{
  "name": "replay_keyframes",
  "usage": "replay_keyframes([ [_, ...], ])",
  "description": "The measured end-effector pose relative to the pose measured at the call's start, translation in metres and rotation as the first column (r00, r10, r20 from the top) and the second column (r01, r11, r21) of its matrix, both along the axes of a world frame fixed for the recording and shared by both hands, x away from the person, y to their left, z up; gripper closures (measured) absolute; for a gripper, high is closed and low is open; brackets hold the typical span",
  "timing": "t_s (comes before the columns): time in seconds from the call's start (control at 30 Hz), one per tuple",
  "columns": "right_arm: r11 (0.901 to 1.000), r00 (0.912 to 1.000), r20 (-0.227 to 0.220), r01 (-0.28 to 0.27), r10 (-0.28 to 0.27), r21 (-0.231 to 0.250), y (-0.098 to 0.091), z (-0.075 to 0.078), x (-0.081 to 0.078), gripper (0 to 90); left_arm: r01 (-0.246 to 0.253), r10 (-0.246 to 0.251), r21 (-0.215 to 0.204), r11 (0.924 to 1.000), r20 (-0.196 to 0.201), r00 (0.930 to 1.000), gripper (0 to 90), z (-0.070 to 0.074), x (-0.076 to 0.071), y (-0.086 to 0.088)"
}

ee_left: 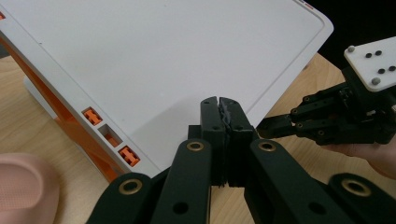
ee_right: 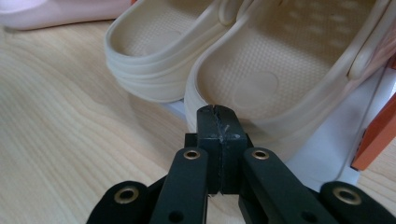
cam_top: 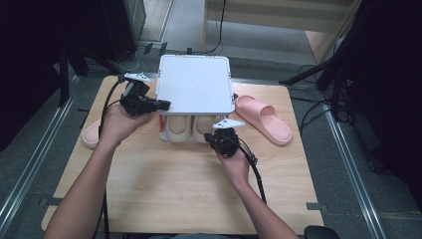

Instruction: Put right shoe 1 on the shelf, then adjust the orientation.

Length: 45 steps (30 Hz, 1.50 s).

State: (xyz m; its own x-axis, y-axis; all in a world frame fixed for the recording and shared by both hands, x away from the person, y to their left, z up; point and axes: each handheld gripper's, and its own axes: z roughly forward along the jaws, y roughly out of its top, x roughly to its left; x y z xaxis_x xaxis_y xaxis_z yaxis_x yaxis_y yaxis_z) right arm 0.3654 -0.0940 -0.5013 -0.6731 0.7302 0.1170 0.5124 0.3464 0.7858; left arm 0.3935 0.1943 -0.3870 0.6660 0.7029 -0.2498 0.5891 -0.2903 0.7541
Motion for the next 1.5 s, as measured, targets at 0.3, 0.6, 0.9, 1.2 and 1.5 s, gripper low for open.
replay_keyframes([
  [0.3, 0.9984, 0.998, -0.029, -0.056, 0.056, 0.01, -0.008, 0.004, -0.008, 84.8, -0.022, 0.022, 0.012, 0.9997, 0.012, 0.9997, 76.4, 0.003, -0.001, 0.003],
  [0.6, 0.9899, 0.9911, -0.03, -0.128, 0.13, 0.061, -0.038, 0.017, -0.039, 62.9, -0.043, 0.043, -0.028, 0.9987, 0.02, 0.9989, 47.3, 0.019, -0.013, 0.014],
  [0.9, 0.9867, 0.9898, -0.002, -0.142, 0.143, 0.079, -0.069, 0.029, -0.052, 54.5, -0.067, 0.067, 0.0, 0.9978, 0.029, 0.9974, 40.0, 0.019, -0.028, 0.025],
  [1.2, 0.9882, 0.9926, 0.01, -0.122, 0.121, 0.093, -0.092, 0.03, -0.044, 52.8, -0.136, 0.136, 0.01, 0.9907, 0.018, 0.9906, 45.3, 0.008, -0.035, 0.048],
  [1.5, 0.9892, 0.9933, 0.007, -0.115, 0.115, 0.09, -0.093, 0.03, -0.033, 52.8, -0.163, 0.163, -0.023, 0.9863, -0.003, 0.9866, 74.8, -0.002, -0.045, 0.074],
])
